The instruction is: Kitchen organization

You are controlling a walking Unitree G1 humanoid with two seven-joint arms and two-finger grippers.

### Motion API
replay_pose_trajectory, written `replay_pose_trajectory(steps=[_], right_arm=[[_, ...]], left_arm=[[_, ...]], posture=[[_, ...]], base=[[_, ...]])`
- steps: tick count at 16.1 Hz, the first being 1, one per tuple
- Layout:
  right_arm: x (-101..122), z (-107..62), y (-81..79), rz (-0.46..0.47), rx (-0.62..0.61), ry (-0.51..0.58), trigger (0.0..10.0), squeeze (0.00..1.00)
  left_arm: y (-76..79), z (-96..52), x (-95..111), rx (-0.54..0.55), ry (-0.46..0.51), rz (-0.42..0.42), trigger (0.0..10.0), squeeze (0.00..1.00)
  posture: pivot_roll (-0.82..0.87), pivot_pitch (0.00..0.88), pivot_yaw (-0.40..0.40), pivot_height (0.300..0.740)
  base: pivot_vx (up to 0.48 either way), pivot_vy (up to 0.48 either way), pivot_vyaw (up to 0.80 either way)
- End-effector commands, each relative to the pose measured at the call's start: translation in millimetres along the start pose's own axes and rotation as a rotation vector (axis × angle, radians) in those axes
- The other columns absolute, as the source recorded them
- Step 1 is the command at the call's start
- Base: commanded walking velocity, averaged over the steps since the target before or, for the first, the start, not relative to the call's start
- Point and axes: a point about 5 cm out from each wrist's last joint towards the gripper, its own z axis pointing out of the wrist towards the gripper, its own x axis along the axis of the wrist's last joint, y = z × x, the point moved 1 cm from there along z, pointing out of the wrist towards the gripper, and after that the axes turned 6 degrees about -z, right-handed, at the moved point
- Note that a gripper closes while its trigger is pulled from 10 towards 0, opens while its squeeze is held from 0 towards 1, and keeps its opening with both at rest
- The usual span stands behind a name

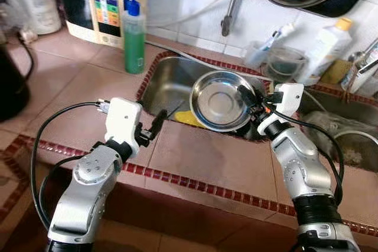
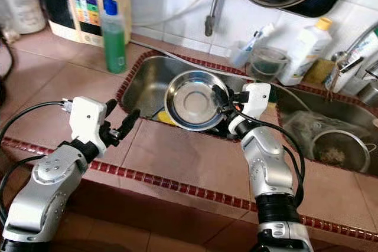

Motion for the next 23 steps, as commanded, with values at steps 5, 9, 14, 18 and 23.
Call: replay_pose_trajectory(steps=[5, 9, 14, 18, 23], right_arm=[[6.4, -0.2, 5.0, -0.011, -0.001, 0.027, 10.0, 0.00], [6.0, -0.2, 4.9, -0.011, 0.005, 0.027, 10.0, 0.00], [5.7, 0.1, 4.5, -0.015, 0.007, 0.026, 10.0, 0.00], [5.2, 0.0, 4.2, -0.014, 0.012, 0.025, 10.0, 0.00], [1.8, 1.0, 4.4, 0.006, -0.006, 0.002, 10.0, 0.00]], left_arm=[[7.5, -0.5, 3.3, -0.036, 0.019, 0.007, 10.0, 0.00], [9.0, -0.8, 3.8, -0.048, 0.021, 0.007, 10.0, 0.00], [11.5, -1.4, 4.7, -0.062, 0.030, 0.021, 10.0, 0.00], [12.6, -1.9, 4.7, -0.068, 0.032, 0.027, 10.0, 0.00], [16.1, -1.9, 3.0, -0.056, 0.016, 0.018, 10.0, 0.00]], posture=[[0.04, 0.015, -0.142, 0.740], [0.04, 0.016, -0.143, 0.740], [0.04, 0.016, -0.143, 0.740], [0.04, 0.015, -0.146, 0.740], [0.04, 0.016, -0.145, 0.740]], base=[[0.000, 0.000, 0.00], [0.127, 0.000, 0.00], [0.355, 0.000, 0.00], [0.423, 0.000, 0.00], [0.080, 0.000, 0.00]])
